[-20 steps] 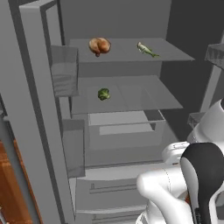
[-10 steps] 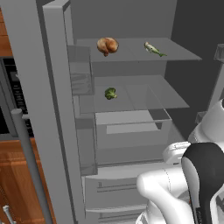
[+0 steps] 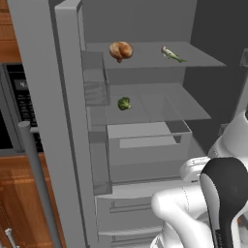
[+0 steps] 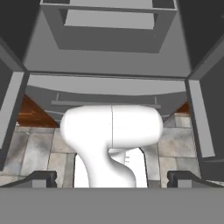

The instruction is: Gather the cucumber and broccoli from the fridge and place them on a tray on the dining counter. Then gather the chicken drumstick and fish from the fridge and place them on the other tray.

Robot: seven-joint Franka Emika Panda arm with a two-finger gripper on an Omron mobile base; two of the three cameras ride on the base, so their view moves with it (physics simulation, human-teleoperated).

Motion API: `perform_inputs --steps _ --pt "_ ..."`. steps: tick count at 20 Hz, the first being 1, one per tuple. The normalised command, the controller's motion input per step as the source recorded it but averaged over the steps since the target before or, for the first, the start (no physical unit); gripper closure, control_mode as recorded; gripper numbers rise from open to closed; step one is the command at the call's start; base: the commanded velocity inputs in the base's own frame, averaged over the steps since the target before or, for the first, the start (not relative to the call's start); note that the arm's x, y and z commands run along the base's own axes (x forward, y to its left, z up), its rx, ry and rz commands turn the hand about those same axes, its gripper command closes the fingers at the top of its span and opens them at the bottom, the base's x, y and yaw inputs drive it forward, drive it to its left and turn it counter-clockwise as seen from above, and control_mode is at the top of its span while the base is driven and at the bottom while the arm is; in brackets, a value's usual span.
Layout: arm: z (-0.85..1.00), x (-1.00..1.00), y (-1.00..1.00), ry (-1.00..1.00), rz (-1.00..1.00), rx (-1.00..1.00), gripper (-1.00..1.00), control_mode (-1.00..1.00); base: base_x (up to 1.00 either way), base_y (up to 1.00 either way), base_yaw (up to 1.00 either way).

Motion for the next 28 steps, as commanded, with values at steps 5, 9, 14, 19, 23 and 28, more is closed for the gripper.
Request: perform_inputs --steps 5,9,14,19,23,28 --pt "0.00 0.00 0.00 0.00 0.00 0.00 -1.00 1.00 0.65 0.00 -0.15" --pt "0.00 0.00 0.00 0.00 0.00 0.00 -1.00 1.00 0.11 0.00 -0.03" --pt "0.00 0.00 0.00 0.00 0.00 0.00 -1.00 1.00 0.22 -0.15 0.00" --pt "0.04 0.67 -0.10 -0.04 0.07 0.01 -1.00 -1.00 0.00 0.00 0.00" --pt "0.12 1.00 0.06 -0.03 0.13 0.00 -1.00 -1.00 0.00 0.00 0.00" --pt "0.17 0.93 0.22 -0.05 0.13 0.00 -1.00 -1.00 0.00 0.00 0.00"
